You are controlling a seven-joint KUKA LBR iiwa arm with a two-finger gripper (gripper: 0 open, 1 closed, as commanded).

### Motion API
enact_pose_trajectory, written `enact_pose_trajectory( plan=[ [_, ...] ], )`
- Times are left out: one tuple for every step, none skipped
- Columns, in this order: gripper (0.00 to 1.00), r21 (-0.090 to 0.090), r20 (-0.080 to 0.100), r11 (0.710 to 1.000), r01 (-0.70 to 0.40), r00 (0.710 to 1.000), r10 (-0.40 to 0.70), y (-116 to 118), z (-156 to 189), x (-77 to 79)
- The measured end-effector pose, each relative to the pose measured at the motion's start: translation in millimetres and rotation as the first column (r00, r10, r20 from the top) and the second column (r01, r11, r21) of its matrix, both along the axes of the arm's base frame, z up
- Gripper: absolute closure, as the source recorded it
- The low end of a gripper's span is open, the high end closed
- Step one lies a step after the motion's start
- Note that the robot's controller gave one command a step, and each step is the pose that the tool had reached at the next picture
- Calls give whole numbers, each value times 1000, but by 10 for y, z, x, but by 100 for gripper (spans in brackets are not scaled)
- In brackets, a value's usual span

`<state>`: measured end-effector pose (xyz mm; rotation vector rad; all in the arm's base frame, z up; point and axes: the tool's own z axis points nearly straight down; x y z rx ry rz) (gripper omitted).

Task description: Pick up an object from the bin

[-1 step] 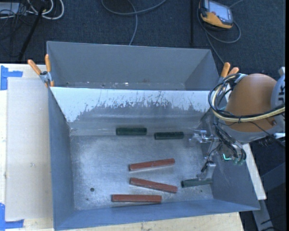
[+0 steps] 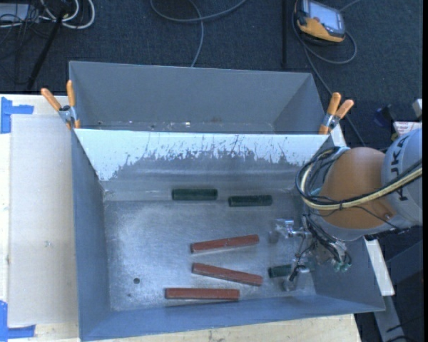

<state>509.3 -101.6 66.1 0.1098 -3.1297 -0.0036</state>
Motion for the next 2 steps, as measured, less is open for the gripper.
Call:
enact_pose_trajectory(
  plan=[
    [100,-2,8,1000,-4,1000,4,5,43,31],
    [100,-6,19,987,-158,987,158,-270,1627,175]
  ],
)
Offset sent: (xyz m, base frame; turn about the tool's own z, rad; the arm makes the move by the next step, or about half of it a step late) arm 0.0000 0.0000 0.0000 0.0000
